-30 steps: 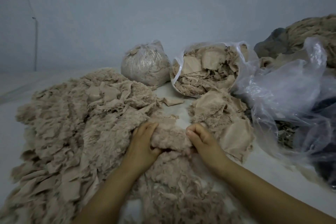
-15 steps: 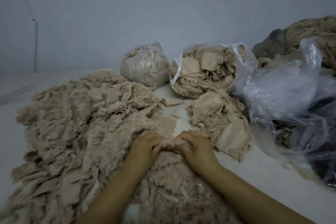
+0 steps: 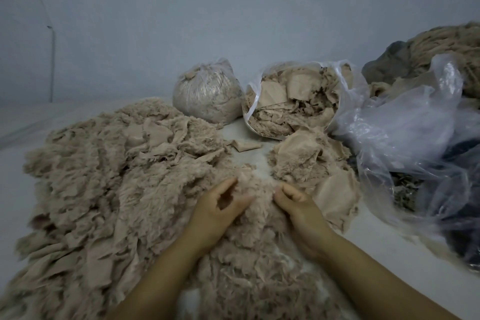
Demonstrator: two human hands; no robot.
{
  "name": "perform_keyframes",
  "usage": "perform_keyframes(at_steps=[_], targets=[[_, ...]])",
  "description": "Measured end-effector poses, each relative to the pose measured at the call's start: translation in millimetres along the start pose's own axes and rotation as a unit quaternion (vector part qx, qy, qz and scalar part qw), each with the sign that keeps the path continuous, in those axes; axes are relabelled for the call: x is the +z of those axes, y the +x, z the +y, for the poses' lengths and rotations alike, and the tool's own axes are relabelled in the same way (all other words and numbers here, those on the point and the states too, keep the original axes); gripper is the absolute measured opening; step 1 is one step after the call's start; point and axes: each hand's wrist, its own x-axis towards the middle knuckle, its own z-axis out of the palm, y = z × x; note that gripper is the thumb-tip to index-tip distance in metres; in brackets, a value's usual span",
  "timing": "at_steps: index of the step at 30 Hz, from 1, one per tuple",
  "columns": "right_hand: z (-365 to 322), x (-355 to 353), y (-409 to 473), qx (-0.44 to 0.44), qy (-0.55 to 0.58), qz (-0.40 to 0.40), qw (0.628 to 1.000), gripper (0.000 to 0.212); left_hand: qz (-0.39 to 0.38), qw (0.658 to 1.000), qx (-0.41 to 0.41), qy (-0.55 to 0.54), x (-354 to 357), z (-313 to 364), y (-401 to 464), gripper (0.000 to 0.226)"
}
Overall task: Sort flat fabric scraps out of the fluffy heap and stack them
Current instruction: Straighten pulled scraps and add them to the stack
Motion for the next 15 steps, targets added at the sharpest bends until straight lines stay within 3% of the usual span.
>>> perform_keyframes(at_steps=[3, 4, 6, 12, 15], targets=[[1, -3, -1, -0.070, -0.158, 0.089, 0.981, 0.020, -0.008, 0.999, 0.017, 0.029, 6, -1, 0, 0.013], [0, -4, 0, -0.090, -0.197, 0.111, 0.970, 0.021, 0.008, 1.000, 0.016, 0.012, 7, -2, 1, 0.028], [-1, -3, 0, -0.116, -0.256, 0.125, 0.952, 0.024, 0.030, 0.999, 0.001, -0.032, 7, -4, 1, 0.035], [2, 9, -5, -0.114, -0.270, 0.028, 0.956, 0.007, -0.023, 0.997, 0.067, -0.041, 10, -3, 0, 0.028], [0, 6, -2, -0.123, -0.245, 0.095, 0.957, 0.026, 0.009, 0.998, 0.039, -0.045, 7, -4, 3, 0.036]])
